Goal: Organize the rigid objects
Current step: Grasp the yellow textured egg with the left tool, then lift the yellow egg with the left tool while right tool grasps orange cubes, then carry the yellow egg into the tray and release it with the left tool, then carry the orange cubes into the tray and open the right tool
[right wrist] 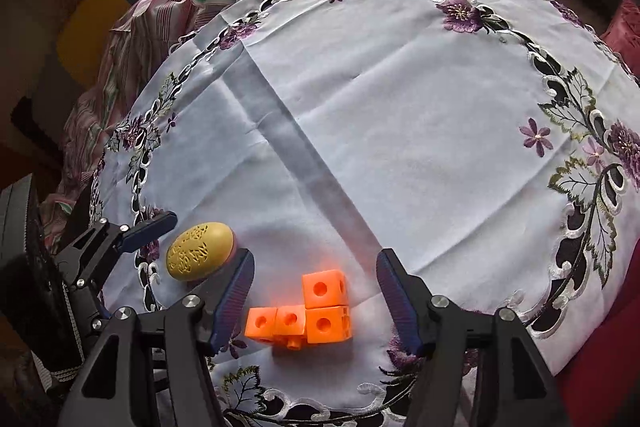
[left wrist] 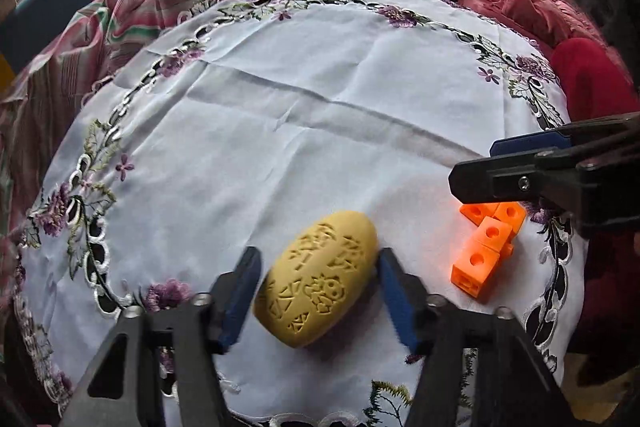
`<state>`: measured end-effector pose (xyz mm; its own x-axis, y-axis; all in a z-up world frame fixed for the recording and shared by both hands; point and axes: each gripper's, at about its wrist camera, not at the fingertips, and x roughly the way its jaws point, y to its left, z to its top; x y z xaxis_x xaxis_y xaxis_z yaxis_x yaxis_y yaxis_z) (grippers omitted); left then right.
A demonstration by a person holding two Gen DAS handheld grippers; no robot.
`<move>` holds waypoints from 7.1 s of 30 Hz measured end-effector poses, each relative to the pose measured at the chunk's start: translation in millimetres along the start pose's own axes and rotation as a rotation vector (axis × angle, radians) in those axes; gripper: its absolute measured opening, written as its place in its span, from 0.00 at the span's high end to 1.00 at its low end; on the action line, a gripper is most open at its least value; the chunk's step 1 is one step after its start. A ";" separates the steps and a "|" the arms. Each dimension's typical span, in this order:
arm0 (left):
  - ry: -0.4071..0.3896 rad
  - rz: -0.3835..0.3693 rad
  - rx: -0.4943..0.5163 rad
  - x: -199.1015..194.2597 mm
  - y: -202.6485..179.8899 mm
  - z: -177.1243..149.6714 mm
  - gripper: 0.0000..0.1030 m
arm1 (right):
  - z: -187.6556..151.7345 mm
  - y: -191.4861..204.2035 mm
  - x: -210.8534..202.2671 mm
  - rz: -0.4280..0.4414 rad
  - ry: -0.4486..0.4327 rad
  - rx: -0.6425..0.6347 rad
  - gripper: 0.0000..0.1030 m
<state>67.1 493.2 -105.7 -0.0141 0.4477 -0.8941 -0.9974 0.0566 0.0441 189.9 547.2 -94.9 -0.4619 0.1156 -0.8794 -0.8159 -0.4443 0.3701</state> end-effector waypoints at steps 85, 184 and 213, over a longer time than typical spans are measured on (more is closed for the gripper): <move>-0.217 0.274 -0.577 -156.0 -28.7 -176.2 0.58 | -47.7 61.7 28.9 -0.172 0.086 -0.492 0.41; -0.228 0.558 -1.184 -241.1 68.0 -388.5 0.49 | -172.5 250.5 -22.0 0.131 0.010 -0.985 0.42; -0.222 0.625 -1.209 -254.3 66.9 -401.5 0.49 | -269.5 341.9 70.2 0.104 0.101 -1.164 0.42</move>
<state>-24.3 24.8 -54.3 -0.5806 0.2501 -0.7748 -0.2712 -0.9567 -0.1056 -27.7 164.0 -110.8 -0.4354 -0.0168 -0.9001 0.0592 -0.9982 -0.0100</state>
